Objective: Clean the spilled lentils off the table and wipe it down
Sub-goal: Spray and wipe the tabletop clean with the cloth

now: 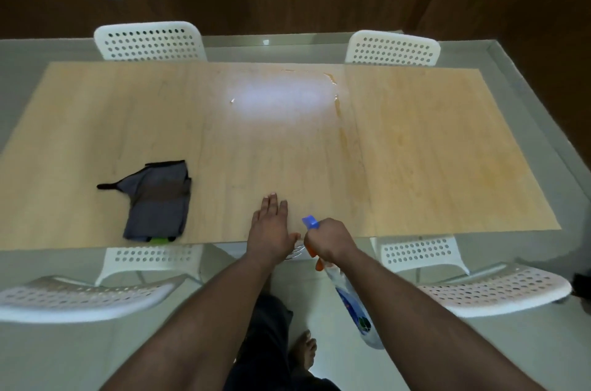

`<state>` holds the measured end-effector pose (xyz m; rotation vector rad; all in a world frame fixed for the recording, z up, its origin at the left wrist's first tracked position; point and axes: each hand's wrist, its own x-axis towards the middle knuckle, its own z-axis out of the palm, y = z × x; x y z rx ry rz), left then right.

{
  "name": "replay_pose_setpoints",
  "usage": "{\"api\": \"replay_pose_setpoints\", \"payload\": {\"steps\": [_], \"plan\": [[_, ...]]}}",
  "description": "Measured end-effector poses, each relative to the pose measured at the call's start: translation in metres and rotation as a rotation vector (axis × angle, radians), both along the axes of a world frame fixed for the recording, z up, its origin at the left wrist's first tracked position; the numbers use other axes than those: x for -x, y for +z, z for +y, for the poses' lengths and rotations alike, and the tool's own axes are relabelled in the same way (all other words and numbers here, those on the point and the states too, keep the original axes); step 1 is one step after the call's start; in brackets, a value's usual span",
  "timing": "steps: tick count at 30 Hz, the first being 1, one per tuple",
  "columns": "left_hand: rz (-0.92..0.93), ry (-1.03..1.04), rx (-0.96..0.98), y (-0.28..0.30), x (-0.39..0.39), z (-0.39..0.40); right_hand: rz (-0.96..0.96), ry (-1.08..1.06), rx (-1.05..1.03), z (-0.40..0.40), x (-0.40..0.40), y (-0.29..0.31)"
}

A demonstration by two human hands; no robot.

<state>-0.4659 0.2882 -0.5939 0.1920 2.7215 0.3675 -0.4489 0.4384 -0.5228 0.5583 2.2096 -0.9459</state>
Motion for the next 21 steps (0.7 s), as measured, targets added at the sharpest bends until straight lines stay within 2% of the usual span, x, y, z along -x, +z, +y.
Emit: {"api": "replay_pose_setpoints", "payload": {"steps": [7, 10, 16, 21], "plan": [[0.01, 0.165, 0.011, 0.001, -0.001, -0.078, 0.056, 0.226, -0.032, -0.084, 0.023, -0.005], [0.005, 0.224, -0.001, 0.0, 0.003, -0.114, 0.02, 0.335, -0.011, -0.122, 0.036, -0.006], [0.028, 0.226, -0.048, 0.0, 0.02, -0.162, 0.007, 0.453, -0.02, -0.169, 0.069, -0.012], [0.057, 0.201, -0.074, 0.001, 0.057, -0.179, 0.022, 0.386, 0.027, -0.188, 0.112, -0.007]]}}
